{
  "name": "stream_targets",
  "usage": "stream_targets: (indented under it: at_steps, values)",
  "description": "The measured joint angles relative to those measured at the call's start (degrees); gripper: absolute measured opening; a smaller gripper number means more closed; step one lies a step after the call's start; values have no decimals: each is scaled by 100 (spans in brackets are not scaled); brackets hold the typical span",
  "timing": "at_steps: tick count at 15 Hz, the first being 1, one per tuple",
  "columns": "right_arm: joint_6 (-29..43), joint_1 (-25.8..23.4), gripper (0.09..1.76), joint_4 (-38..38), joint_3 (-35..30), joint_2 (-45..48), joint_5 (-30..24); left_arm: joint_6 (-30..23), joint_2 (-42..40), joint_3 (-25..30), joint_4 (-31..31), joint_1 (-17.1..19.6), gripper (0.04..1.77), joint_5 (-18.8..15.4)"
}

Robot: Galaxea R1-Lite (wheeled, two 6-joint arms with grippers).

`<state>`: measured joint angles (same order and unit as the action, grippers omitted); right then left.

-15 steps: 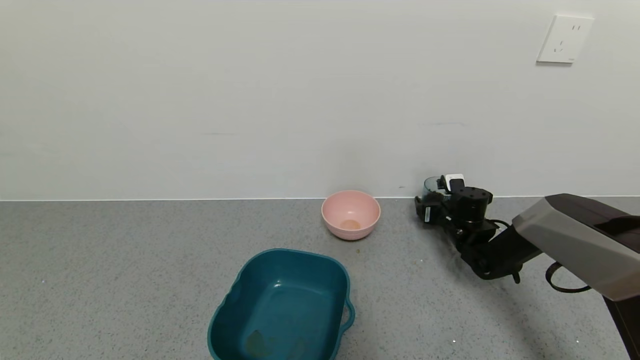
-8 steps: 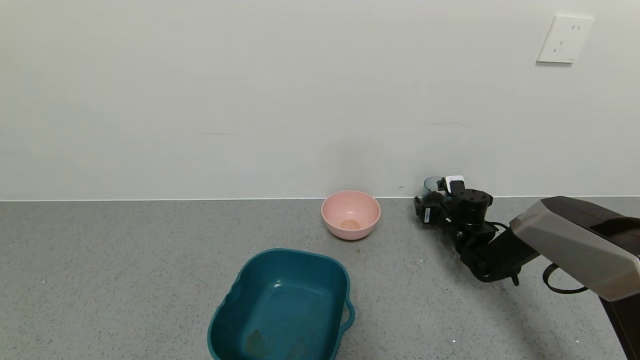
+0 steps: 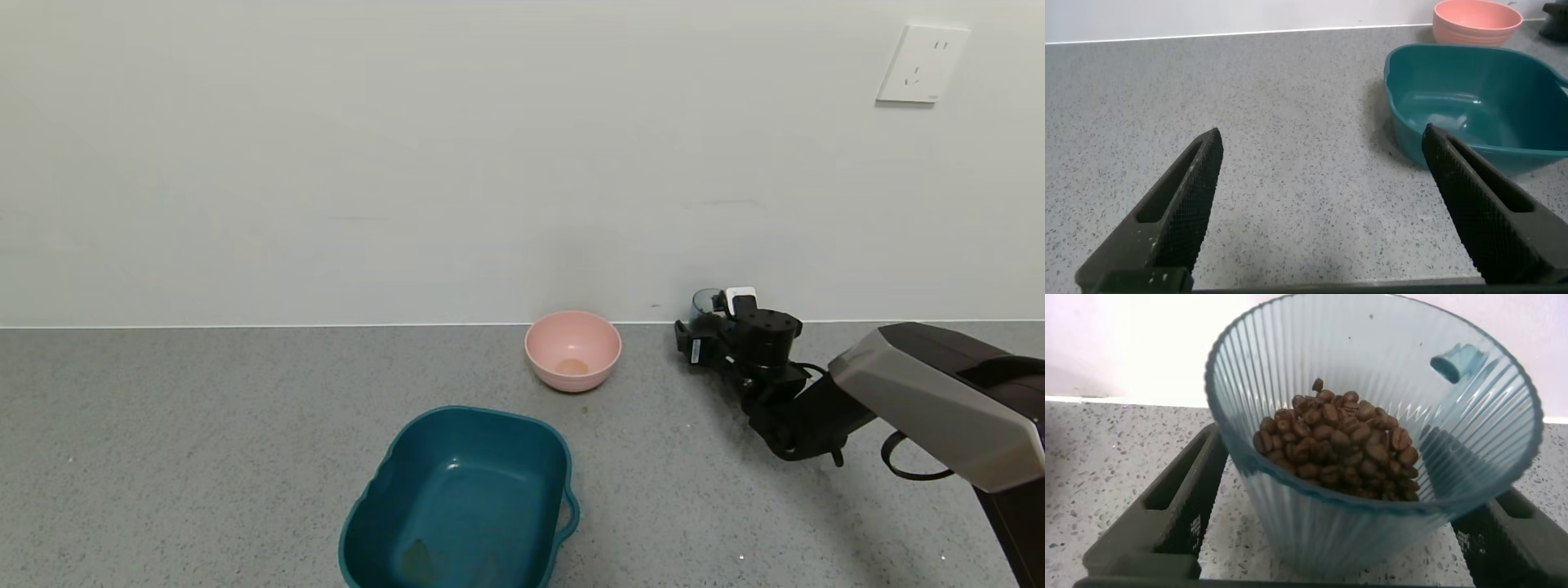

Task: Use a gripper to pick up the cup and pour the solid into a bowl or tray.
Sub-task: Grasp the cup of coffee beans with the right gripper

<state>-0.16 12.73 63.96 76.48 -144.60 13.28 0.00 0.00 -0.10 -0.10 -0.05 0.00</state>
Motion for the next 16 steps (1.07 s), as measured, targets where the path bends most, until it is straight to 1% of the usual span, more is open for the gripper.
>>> stream_targets:
  at_steps: [2,3,4,5,16]
  values:
    - [-6,0,171,-11,48,-10,0,0,0,0,0,2,175,0]
    - [-6,-2,150,-13,63,-16,2,0,0,0,2,5,175,0]
    - [-5,-5,141,-10,69,-22,15,0,0,0,0,2,175,0]
    - [-5,-5,139,-2,69,-22,22,0,0,0,-1,0,175,0]
    - [-15,-9,138,-21,-49,74,28,0,0,0,0,0,175,0]
